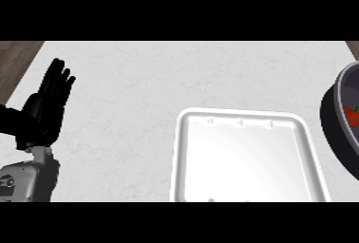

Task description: Pick the bell pepper from the tray and place it in the pot

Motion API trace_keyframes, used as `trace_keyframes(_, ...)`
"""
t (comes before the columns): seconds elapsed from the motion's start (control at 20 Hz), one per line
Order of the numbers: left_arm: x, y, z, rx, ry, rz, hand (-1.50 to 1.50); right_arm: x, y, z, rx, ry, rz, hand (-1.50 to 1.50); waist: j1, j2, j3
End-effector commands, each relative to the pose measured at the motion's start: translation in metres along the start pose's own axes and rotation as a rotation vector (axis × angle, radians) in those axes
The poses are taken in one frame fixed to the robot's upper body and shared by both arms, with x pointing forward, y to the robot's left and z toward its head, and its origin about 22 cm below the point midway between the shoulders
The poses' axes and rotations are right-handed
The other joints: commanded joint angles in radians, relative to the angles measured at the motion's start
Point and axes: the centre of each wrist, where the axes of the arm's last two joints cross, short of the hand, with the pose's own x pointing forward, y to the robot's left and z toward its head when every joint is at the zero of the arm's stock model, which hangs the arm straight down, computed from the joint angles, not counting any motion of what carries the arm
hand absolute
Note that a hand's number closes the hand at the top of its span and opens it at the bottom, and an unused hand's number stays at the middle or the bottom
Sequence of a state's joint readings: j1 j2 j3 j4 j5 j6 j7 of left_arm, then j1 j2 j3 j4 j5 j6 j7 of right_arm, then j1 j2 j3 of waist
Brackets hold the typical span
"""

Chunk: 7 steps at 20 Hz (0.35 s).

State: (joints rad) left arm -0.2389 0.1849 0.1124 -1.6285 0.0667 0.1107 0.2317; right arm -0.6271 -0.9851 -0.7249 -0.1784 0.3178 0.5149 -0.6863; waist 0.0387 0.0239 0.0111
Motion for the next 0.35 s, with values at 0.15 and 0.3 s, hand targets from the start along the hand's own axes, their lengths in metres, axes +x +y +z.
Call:
trace_keyframes(0.15,0.003,0.0,-0.004,0.004,0.008,-0.001,0.0,0.006,-0.021,0.013,0.089,-0.081,-0.065,-1.5,-0.006,-0.001,0.001)
trace_keyframes(0.3,-0.003,0.001,-0.001,-0.018,0.004,0.009,0.0,0.007,-0.023,0.015,0.089,-0.07,-0.058,-1.5,0.0,0.002,0.002)
